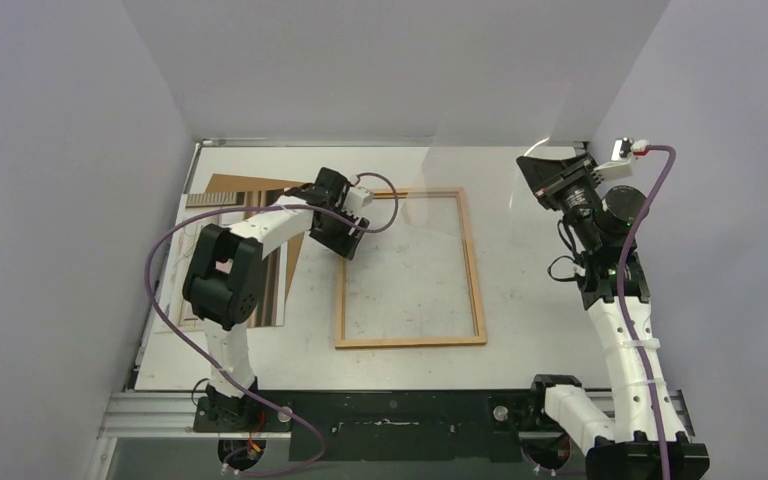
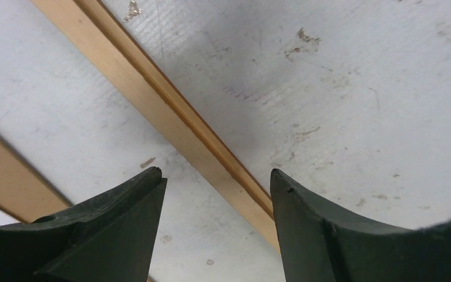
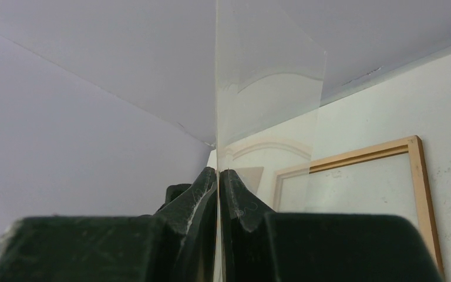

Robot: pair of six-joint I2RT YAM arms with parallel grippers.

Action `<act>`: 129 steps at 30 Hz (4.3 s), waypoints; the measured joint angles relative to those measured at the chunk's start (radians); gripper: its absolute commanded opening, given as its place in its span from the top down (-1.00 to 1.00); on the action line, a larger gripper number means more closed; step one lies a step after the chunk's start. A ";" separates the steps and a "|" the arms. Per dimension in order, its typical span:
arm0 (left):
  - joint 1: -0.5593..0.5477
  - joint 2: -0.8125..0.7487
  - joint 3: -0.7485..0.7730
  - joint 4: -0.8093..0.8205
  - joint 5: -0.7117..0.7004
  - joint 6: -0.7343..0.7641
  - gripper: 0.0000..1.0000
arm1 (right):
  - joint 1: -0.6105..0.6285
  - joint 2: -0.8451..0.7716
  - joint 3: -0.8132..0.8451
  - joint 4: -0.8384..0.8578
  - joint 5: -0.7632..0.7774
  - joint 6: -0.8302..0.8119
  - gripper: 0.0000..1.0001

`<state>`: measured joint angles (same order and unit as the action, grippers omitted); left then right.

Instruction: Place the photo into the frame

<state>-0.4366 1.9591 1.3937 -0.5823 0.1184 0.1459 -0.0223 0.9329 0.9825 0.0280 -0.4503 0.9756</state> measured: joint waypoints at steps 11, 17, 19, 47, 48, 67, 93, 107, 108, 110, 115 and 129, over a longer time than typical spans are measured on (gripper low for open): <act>0.183 -0.305 0.260 -0.138 0.389 -0.269 -0.93 | 0.130 0.084 0.060 0.087 0.142 0.014 0.89; 0.230 -0.593 0.039 0.216 0.677 -0.718 -0.93 | 0.375 0.134 0.150 0.187 0.311 -0.003 0.89; 0.229 -0.627 -0.018 0.355 0.737 -0.875 -0.93 | 0.452 0.142 0.175 0.228 0.368 -0.016 0.89; 0.372 -0.650 -0.157 0.732 0.700 -1.347 -0.08 | 0.777 0.179 0.068 0.436 0.803 -0.067 0.89; 0.376 -0.644 -0.156 0.735 0.697 -1.346 -0.04 | 0.779 0.175 0.057 0.435 0.805 -0.064 0.89; 0.487 -0.541 0.031 0.591 0.699 -1.123 1.00 | 0.794 0.165 -0.122 0.255 0.589 -0.047 -0.98; 0.351 -0.660 0.306 -0.278 0.764 -0.116 1.00 | 0.270 0.500 -0.067 0.560 -0.431 -0.303 -0.80; 0.335 -0.671 0.275 -0.281 0.767 -0.118 1.00 | 0.348 0.747 -0.244 1.160 -0.457 0.075 -0.79; 0.335 -0.673 0.273 -0.276 0.767 -0.124 1.00 | 0.372 0.751 -0.247 1.148 -0.438 0.062 -0.79; 0.334 -0.676 0.273 -0.264 0.763 -0.140 1.00 | 0.412 0.763 -0.255 1.142 -0.409 0.053 -0.80; 0.333 -0.694 0.261 -0.199 0.758 -0.195 1.00 | 0.460 0.820 -0.296 1.230 -0.356 0.089 -0.79; 0.323 -0.702 0.231 -0.099 0.764 -0.348 1.00 | 0.507 0.948 -0.259 1.418 -0.251 0.243 -0.87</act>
<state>-0.1131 1.2575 1.6249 -0.6811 0.8829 -0.2024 0.4847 1.8809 0.7235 1.4464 -0.7010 1.2190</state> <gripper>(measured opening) 0.008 0.966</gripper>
